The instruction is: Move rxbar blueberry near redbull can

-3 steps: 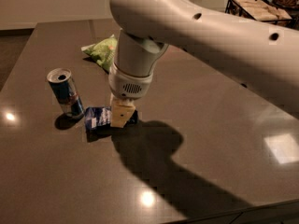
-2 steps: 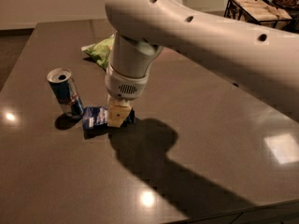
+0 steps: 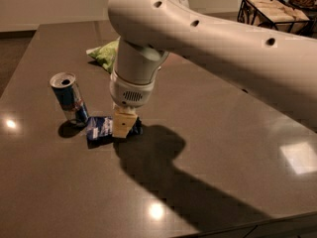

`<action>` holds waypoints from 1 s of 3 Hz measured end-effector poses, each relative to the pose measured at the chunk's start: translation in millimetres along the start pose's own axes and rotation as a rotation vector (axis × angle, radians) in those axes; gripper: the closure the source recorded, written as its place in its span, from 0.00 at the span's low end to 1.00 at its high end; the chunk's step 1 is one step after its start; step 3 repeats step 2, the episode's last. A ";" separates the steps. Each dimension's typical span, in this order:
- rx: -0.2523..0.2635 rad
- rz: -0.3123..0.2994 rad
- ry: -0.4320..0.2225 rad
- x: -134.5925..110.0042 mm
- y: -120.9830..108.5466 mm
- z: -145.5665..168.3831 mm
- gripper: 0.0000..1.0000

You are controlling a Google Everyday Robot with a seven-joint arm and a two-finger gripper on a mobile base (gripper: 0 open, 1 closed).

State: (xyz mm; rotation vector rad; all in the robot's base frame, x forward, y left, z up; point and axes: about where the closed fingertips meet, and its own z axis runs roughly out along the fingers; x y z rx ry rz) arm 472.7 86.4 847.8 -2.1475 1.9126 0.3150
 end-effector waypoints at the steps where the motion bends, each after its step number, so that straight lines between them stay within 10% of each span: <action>1: 0.000 -0.002 0.001 -0.7 0.6 0.4 0.12; 3: -0.001 -0.004 0.002 -1.3 1.1 0.7 0.00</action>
Offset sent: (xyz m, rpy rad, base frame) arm -0.0006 0.0007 -0.0002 -0.0008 -0.0004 0.0018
